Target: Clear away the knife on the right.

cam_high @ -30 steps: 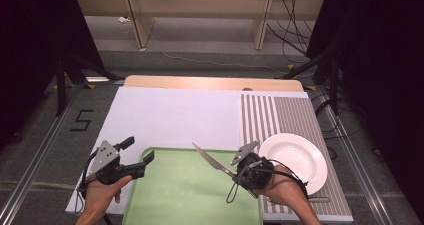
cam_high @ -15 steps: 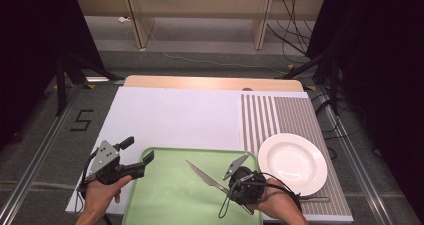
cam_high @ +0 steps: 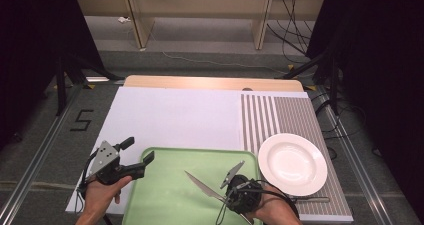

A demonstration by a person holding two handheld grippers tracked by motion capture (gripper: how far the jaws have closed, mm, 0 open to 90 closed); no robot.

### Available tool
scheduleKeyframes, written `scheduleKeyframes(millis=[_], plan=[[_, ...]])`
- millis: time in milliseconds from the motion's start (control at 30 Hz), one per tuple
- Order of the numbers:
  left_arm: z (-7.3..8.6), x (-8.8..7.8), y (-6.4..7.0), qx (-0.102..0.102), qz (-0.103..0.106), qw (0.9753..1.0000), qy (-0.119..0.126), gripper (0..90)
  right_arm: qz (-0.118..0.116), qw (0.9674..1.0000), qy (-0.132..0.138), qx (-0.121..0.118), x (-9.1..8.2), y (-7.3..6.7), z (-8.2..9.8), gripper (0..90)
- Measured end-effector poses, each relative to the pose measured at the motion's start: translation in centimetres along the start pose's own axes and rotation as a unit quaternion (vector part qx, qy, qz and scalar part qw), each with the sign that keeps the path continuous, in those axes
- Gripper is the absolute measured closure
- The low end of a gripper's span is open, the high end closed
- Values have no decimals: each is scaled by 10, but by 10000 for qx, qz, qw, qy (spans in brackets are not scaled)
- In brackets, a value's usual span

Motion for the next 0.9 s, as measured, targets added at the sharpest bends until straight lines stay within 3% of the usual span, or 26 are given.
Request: scheduleKeyframes(millis=[233,900], plan=[[-1,-1,1,6,13,10000,55,164,-82,9999,-93,64,4,2,1,803],[-1,0,0,-28,26,10000,67,163,161,9980,-604,120,22,3,2,799]])
Point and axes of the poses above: each handheld gripper's, and its own axes: x roughly forward along the jaws, z roughly out of its underside, y roughly to its right, the point moved 2 cm from there along x, roughly forward along the jaws, and after that the axes turned 11 degrees about x, right-handed, at the moved point
